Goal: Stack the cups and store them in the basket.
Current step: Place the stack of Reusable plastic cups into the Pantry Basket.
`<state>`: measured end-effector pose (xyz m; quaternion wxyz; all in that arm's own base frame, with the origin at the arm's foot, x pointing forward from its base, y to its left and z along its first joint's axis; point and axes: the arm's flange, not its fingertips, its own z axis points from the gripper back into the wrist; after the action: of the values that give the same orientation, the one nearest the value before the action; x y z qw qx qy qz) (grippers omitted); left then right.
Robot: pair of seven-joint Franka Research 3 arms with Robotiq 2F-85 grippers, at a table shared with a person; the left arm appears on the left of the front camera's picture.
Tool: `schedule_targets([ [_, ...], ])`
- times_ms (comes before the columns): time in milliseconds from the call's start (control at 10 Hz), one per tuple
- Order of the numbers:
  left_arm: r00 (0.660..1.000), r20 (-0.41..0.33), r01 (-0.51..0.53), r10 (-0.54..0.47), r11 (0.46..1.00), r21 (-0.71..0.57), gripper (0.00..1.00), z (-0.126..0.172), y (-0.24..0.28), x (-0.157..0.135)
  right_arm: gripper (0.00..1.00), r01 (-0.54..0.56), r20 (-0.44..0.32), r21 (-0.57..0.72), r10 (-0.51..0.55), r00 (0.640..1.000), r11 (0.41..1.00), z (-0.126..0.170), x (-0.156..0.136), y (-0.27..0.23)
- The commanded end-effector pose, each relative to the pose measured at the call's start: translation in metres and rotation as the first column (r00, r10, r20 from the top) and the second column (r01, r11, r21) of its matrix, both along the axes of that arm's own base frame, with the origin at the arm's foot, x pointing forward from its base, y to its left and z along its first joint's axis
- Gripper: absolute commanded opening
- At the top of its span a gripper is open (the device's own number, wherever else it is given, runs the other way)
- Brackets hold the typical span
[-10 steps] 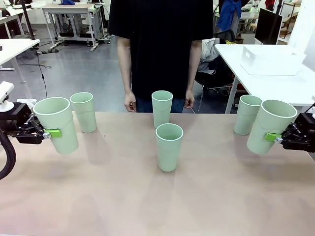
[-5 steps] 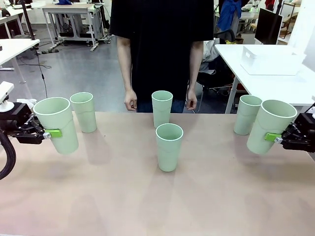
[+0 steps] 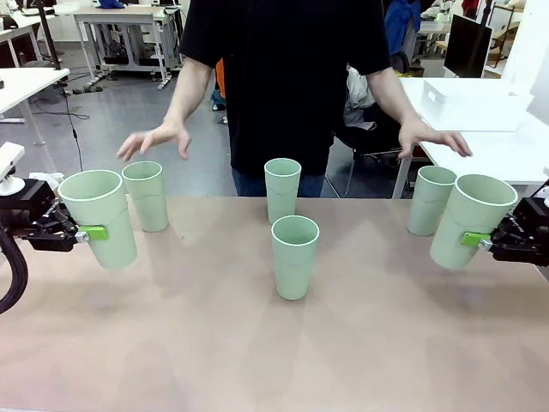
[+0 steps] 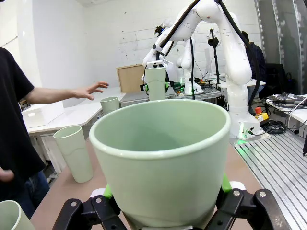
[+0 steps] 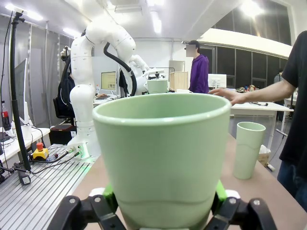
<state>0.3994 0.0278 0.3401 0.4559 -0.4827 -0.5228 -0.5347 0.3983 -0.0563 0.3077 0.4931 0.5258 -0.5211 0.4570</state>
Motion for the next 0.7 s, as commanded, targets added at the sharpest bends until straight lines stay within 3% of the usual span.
schedule_targets([
  [0,1.000,0.005,0.002,-0.002,1.000,-0.001,0.88,0.0024,0.0015,-0.0014,0.86,-0.007,0.009,-0.003,0.007,1.000,1.000,0.0025,0.0016,-0.0004],
  [600,1.000,0.005,0.002,-0.002,1.000,-0.001,0.88,0.0024,0.0015,-0.0014,0.86,-0.007,0.009,-0.003,0.007,1.000,1.000,0.0025,0.0016,-0.0004],
])
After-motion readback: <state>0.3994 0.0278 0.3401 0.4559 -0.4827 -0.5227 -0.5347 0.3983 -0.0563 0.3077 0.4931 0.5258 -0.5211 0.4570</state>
